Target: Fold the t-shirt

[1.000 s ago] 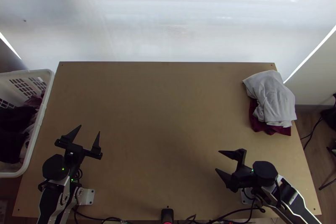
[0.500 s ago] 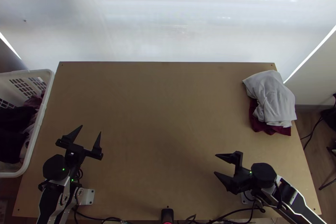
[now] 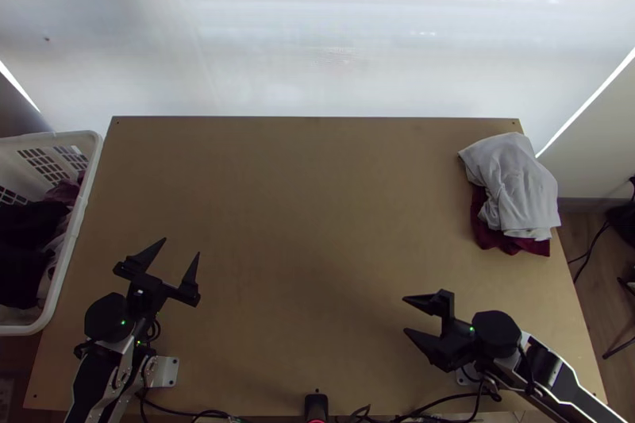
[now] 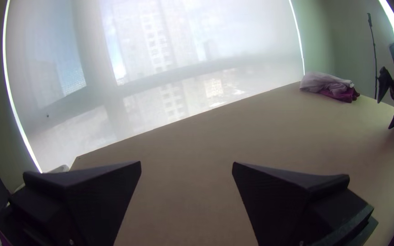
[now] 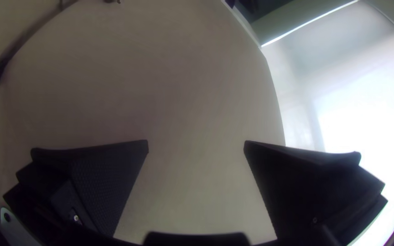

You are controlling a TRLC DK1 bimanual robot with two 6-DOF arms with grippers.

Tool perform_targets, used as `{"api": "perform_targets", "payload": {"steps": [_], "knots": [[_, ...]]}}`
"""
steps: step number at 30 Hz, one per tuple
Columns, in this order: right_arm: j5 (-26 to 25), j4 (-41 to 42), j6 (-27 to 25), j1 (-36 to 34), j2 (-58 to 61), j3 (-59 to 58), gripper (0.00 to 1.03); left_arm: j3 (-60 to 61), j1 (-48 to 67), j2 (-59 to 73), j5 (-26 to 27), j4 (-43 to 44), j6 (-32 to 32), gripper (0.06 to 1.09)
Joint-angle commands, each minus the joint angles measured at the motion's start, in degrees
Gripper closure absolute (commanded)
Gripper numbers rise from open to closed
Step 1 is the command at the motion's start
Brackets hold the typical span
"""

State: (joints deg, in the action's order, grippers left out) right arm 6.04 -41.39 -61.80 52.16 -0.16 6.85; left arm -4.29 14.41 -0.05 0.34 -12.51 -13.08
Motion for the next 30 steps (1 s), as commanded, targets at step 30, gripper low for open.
{"api": "perform_targets", "payload": {"steps": [30], "knots": [[-17.56,26.44,24.01,-13.75,22.58,22.33,0.05,-22.86,-23.38,16.75,7.31,-5.15,-5.20,0.11]]}}
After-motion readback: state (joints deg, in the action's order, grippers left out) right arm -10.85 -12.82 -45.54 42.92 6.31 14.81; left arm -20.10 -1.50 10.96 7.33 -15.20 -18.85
